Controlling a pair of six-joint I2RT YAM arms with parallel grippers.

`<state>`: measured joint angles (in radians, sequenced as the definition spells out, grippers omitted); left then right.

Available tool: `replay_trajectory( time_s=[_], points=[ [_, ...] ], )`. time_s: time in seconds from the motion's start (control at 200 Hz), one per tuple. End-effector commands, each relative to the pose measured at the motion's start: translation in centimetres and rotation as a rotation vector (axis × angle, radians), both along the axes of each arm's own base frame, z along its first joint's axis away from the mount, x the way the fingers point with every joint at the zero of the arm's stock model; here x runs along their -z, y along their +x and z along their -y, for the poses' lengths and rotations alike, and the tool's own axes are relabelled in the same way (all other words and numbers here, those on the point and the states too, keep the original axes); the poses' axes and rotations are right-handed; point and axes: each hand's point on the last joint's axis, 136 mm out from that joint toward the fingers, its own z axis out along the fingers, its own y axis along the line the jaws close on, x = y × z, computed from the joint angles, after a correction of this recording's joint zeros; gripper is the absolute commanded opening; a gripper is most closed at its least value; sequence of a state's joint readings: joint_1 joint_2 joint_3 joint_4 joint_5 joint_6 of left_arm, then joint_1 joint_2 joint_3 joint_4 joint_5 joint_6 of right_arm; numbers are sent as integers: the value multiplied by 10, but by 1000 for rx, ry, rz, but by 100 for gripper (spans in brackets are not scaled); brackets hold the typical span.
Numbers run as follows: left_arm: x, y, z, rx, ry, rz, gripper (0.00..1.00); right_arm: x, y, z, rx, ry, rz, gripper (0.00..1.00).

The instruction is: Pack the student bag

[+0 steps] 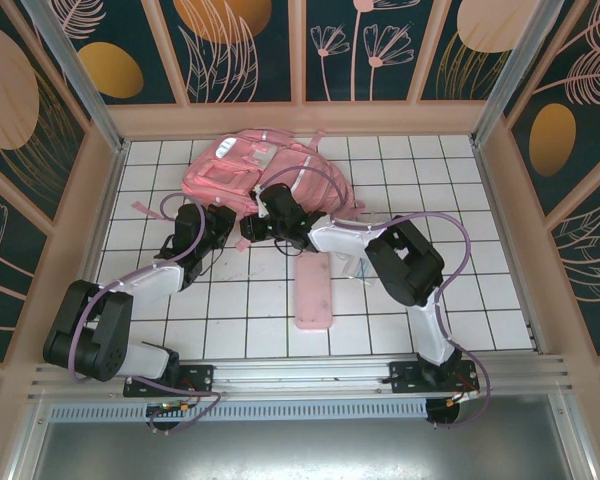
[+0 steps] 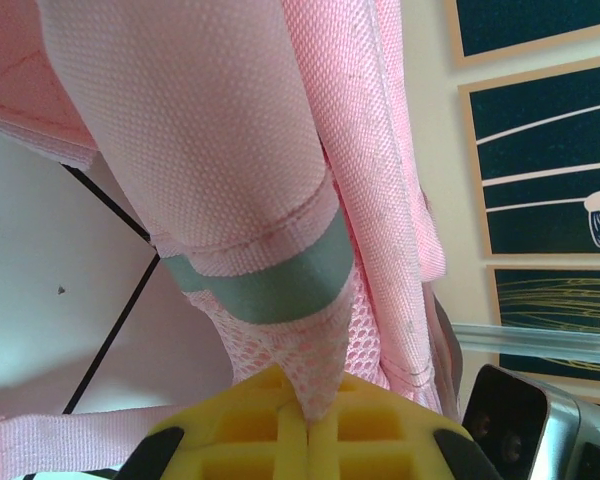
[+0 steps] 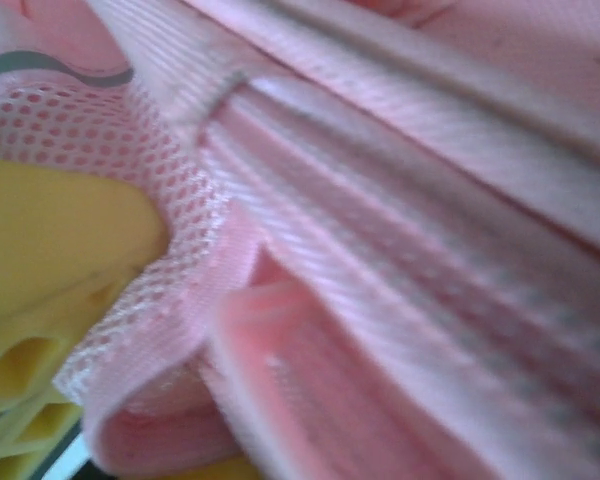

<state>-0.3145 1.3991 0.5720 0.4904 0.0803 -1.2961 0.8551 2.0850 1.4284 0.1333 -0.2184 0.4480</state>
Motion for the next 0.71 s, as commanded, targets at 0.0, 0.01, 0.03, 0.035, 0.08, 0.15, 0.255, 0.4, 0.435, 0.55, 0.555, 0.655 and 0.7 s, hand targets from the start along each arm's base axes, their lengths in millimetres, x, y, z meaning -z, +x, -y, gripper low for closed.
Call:
replay_trajectory(
  time_s=[0.0,0.01,0.03,0.035,0.08,0.15,0.255,0.4,0.435,0.55,0.555,0.655,0.7],
  points=[
    [-22,-3,9,37,-22,66,0,-39,26,-2,21,74,123,4],
    [-22,-3,8,34,-19,66,0,-39,26,-1,21,71,122,2],
    [-22,-2,7,29,-12,66,0,-37,25,1,23,60,119,0],
    [-22,-2,7,28,-11,65,0,-38,25,2,24,58,119,0],
    [-22,0,4,18,9,70,0,-35,23,7,26,37,110,0],
    [-22,5,-2,-6,57,75,0,-28,16,19,20,6,91,0],
    [-16,19,-15,-39,122,66,0,-13,-3,40,-12,-36,17,0],
    [-10,35,-23,-64,149,67,0,19,-28,80,-19,-137,-103,0],
    [-10,37,-23,-63,153,70,0,25,-31,90,-8,-166,-116,0],
    [-15,42,-29,-79,171,81,0,43,-29,137,57,-303,-139,0],
    [-15,43,-30,-80,172,82,0,43,-28,139,61,-310,-137,0],
    [-19,44,-41,-98,209,83,0,50,-15,191,139,-426,-154,0],
    [-19,44,-46,-108,224,82,0,49,-7,212,172,-465,-157,0]
  ],
)
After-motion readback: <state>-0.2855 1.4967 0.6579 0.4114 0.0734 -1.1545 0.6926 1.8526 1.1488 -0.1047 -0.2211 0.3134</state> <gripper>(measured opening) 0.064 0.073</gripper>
